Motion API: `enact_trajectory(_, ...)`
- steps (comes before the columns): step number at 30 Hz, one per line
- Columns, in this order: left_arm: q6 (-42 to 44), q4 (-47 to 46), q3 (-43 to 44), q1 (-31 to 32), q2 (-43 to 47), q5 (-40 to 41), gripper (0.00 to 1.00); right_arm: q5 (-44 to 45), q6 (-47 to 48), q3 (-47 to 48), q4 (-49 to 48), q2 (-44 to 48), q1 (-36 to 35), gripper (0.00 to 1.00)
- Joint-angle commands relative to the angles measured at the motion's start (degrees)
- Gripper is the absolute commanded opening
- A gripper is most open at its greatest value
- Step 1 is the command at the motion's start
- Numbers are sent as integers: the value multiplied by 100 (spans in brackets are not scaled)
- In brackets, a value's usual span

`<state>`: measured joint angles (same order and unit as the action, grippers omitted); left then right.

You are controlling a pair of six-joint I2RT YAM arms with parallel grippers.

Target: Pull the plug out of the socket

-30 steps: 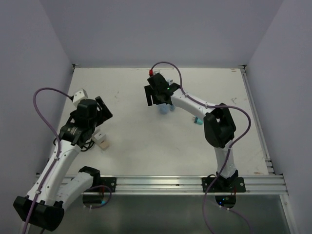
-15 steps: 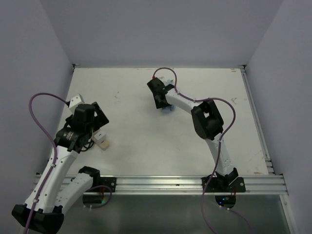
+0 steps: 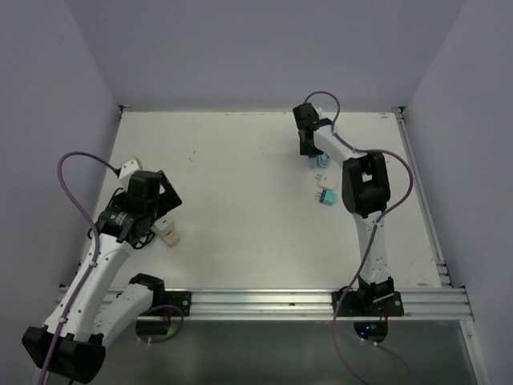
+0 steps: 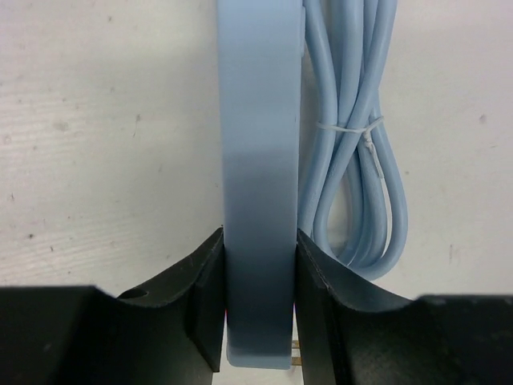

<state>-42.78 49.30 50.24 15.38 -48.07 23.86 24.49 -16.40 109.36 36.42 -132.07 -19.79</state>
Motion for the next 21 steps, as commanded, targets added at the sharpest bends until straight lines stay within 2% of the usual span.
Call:
enact_trajectory(1,-142,10,-128,-61,-88,-13,100,-23,199,480,-109,6,54,39)
enact_trajectory(3,-204,-8,-189,-70,-167,-39,100,-146,208,603,-100,23,116,47)
enact_trajectory(4,-247,-17,-207,-87,-185,-65,100,-320,208,639,-66,50,151,59)
enact_trajectory(7,-405,9,-278,-149,-351,-22,100,-724,173,604,-100,356,142,76)
enact_trajectory(10,-520,10,-295,-254,-536,31,100,-1147,50,157,-320,1032,125,85)
enact_trajectory(13,-634,-17,-304,-386,-703,171,100,-1692,-143,-449,-513,1795,107,90)
enact_trajectory(17,-661,-192,-409,-658,-1010,339,100,-2351,-372,-1415,-900,2799,-16,91)
enact_trajectory(21,-669,-500,-533,-922,-1274,382,100,-2563,-434,-2471,-1155,3608,-357,92)
